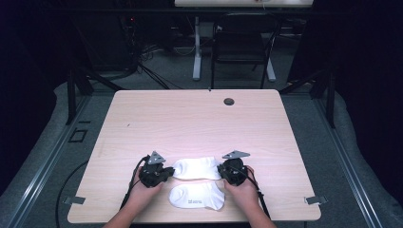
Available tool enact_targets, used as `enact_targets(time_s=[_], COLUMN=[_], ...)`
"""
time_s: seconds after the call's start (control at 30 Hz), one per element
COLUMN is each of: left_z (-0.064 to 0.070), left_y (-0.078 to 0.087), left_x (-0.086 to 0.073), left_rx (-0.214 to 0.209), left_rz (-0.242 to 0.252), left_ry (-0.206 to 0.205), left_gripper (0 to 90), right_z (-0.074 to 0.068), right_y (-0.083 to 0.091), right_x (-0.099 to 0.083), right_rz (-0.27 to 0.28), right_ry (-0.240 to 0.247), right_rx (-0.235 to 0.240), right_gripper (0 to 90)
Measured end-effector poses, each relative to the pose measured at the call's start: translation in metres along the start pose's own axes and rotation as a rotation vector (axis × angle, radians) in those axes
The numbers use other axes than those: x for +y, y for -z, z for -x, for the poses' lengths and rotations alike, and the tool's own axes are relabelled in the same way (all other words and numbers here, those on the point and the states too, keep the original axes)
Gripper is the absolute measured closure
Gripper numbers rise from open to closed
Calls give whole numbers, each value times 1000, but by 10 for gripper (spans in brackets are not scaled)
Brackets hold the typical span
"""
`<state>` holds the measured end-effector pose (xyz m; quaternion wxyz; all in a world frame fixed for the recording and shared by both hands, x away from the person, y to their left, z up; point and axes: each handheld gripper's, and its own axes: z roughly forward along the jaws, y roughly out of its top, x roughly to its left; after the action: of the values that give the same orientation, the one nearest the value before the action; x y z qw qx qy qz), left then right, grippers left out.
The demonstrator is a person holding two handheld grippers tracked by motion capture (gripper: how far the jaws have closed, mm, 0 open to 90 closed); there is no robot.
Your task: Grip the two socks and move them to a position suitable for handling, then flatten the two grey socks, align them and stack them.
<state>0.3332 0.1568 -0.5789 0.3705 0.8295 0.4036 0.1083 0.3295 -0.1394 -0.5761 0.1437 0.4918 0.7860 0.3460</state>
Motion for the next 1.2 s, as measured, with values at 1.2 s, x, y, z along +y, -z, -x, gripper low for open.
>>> enact_targets(time_s=[1.2], left_z=[-18], left_y=[1], left_x=[7], left_rx=[-1], left_rz=[8], left_ry=[93], left_gripper=[590], right_z=[9], right_y=[6], right_x=[7], right_rz=[44], right_ry=[-32], right_rx=[57], right_gripper=[598])
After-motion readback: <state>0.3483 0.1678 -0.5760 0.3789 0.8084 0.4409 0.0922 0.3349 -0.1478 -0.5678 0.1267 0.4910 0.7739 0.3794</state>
